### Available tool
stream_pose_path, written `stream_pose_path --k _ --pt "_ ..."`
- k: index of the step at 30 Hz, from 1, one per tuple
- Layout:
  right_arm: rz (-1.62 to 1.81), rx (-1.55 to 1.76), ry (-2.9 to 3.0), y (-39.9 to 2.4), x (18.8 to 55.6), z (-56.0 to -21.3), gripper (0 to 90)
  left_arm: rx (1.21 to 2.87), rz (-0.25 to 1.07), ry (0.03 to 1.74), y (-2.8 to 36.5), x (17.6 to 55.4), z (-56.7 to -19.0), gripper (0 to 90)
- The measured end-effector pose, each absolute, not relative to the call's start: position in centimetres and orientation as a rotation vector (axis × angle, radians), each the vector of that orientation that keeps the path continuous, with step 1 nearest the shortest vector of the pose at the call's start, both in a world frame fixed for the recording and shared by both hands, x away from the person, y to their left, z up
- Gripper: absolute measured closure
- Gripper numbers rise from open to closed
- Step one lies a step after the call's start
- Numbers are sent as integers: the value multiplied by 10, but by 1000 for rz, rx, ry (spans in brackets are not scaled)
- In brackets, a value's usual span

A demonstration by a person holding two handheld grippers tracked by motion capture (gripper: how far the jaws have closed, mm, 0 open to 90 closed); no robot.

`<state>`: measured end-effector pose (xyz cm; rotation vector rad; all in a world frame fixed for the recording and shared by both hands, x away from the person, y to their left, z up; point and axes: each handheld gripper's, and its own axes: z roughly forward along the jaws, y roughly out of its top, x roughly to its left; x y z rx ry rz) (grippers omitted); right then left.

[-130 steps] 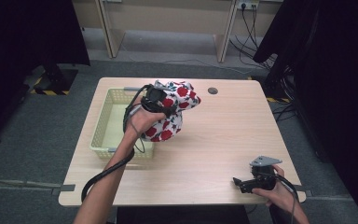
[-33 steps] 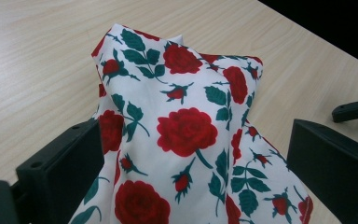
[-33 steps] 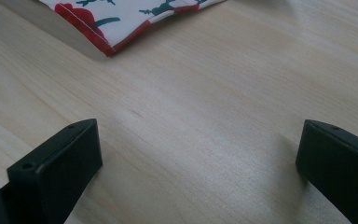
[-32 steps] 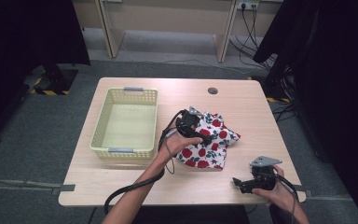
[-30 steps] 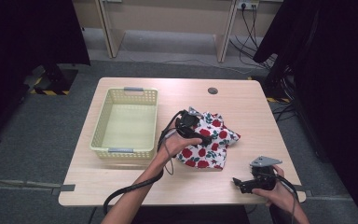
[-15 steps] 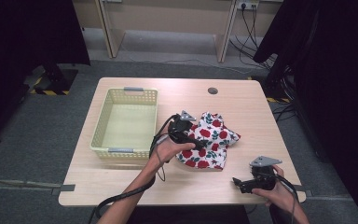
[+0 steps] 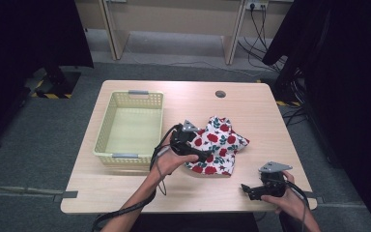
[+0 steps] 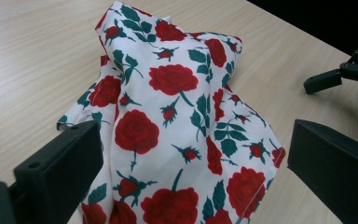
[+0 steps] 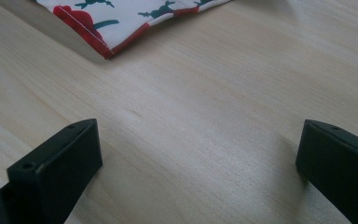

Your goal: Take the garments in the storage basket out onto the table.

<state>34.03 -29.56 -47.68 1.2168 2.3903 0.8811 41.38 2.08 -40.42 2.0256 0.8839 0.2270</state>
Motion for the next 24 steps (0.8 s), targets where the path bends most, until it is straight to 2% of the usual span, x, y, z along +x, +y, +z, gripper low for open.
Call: stream_pose_path --k 24 --pt "882 1219 2388 -295 340 -477 4 2019 205 843 32 379 -419 20"
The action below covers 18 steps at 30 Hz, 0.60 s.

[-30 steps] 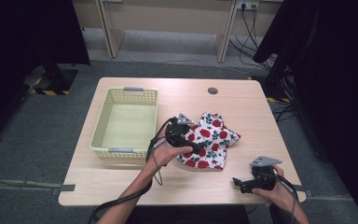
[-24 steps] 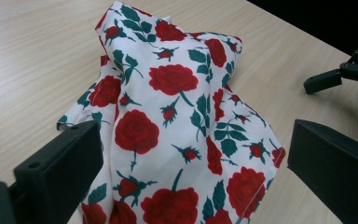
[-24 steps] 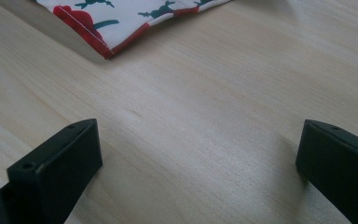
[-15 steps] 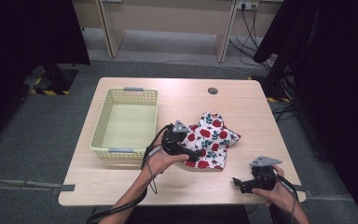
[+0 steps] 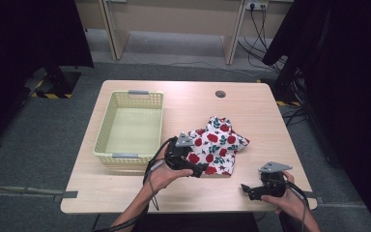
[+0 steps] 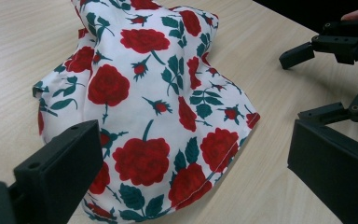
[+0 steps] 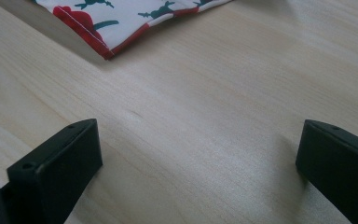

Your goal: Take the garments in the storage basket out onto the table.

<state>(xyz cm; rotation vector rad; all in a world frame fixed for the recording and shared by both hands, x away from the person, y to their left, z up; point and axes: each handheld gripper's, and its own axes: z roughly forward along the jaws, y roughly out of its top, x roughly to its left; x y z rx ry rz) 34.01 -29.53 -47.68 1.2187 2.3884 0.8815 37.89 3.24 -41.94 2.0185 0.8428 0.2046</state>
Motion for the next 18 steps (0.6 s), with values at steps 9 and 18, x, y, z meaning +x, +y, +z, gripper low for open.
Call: stream_pose_path --k 9,18 --pt "882 1219 2387 -295 340 -477 4 2020 202 837 38 369 -428 20" --pt "879 1221 2387 -295 340 -477 3 2017 217 832 48 358 -433 20"
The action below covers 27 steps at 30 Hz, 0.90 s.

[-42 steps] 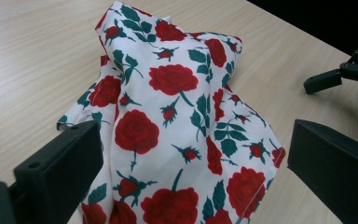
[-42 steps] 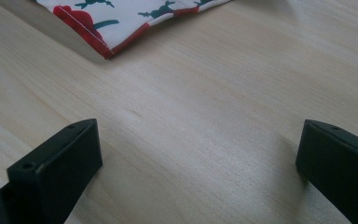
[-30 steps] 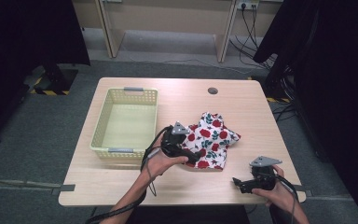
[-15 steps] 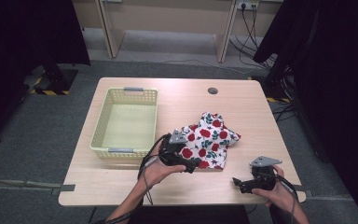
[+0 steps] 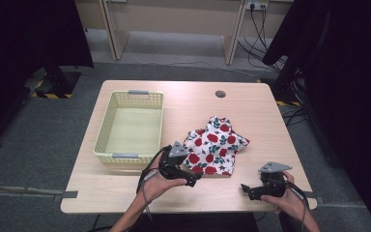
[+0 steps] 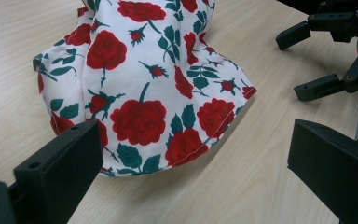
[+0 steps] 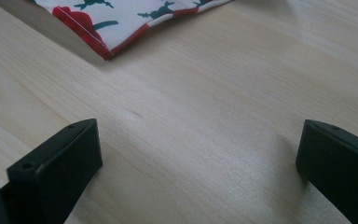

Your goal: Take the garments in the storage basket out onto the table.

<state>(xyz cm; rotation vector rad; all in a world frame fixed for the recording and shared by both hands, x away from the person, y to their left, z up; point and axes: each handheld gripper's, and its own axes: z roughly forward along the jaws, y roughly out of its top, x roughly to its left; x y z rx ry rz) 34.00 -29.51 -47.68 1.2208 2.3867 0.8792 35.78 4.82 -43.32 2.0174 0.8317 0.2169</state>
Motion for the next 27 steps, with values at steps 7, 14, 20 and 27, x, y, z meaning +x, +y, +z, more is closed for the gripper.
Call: stream_pose_path --k 7,14,20,27 --pt "881 1219 2387 -295 340 -477 4 2025 219 827 53 347 -440 20" --pt "880 1221 2386 -295 340 -477 4 2035 225 834 62 337 -449 20" --pt "880 1223 2385 -295 340 -477 3 2041 243 846 68 331 -457 20" --pt "881 1219 2385 -295 340 -477 4 2058 264 861 73 328 -463 20"
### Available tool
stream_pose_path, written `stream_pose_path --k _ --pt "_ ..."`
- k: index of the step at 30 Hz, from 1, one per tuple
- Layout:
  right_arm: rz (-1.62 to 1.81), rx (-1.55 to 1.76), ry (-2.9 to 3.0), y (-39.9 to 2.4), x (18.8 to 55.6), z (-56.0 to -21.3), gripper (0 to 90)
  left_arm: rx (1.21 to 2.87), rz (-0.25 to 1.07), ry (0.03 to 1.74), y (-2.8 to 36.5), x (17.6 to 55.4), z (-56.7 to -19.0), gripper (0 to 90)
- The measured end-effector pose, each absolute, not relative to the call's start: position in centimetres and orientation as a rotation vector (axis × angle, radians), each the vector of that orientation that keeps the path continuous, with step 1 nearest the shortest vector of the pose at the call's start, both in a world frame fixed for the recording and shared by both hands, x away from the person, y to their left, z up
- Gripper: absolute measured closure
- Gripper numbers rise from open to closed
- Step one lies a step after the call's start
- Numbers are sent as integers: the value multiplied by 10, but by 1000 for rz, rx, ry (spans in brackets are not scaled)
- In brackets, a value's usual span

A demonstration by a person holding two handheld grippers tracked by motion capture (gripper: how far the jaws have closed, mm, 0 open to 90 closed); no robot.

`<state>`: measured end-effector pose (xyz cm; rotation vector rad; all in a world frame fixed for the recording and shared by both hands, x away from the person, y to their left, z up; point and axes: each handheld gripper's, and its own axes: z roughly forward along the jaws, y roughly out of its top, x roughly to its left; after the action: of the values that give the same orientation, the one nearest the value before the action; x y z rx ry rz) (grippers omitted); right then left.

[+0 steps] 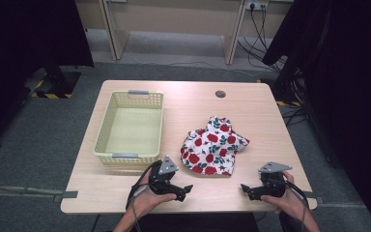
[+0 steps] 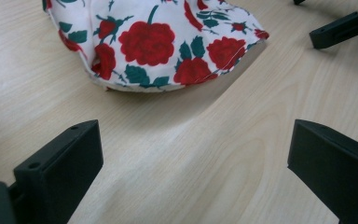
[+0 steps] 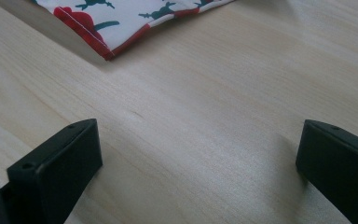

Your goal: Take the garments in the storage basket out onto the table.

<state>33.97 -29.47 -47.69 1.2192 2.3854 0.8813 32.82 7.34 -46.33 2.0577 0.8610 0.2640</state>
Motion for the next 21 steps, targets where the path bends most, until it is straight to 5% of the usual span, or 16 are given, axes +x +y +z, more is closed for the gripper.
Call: stream_pose_path --k 21 --pt "889 1212 2385 -295 339 -477 3 2092 316 959 109 311 -480 20"
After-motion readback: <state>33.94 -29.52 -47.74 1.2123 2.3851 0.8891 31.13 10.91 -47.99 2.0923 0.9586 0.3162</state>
